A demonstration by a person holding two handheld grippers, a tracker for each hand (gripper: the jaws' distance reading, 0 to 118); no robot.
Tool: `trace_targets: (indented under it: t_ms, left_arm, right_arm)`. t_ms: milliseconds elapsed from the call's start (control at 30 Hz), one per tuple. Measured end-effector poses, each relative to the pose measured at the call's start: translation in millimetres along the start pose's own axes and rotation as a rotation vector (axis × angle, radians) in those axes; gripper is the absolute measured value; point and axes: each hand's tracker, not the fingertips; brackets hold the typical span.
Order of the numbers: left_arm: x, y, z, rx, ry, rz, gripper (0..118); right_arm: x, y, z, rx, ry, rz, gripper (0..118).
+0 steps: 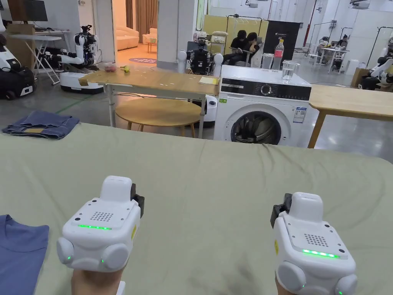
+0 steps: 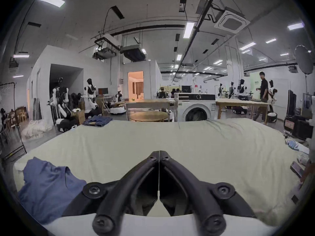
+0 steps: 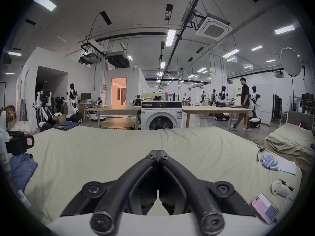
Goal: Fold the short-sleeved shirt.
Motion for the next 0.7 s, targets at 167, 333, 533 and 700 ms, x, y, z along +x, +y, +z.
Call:
trace_targets:
  t_ms: [167, 333, 533, 700]
  left_arm:
    - [-4, 6, 6, -0.005, -0.009, -0.014, 0]
    - [-27, 8, 11, -0.046, 0.065, -0.016, 0]
    - [-78, 9, 38, -0.064, 0.17, 0.019, 0]
    - [-132, 12, 65, -0.135, 0.278, 0.051, 0]
  right_arm:
    - [-6, 4, -1, -0.029, 0.045, -0.038, 0]
    - [-31, 4, 0, -0.016, 0.08, 0.019, 0]
    - [-81, 7, 1, -0.022, 0.18, 0.019, 0]
    - [-132, 6, 9, -0.039, 0.293, 0.029, 0]
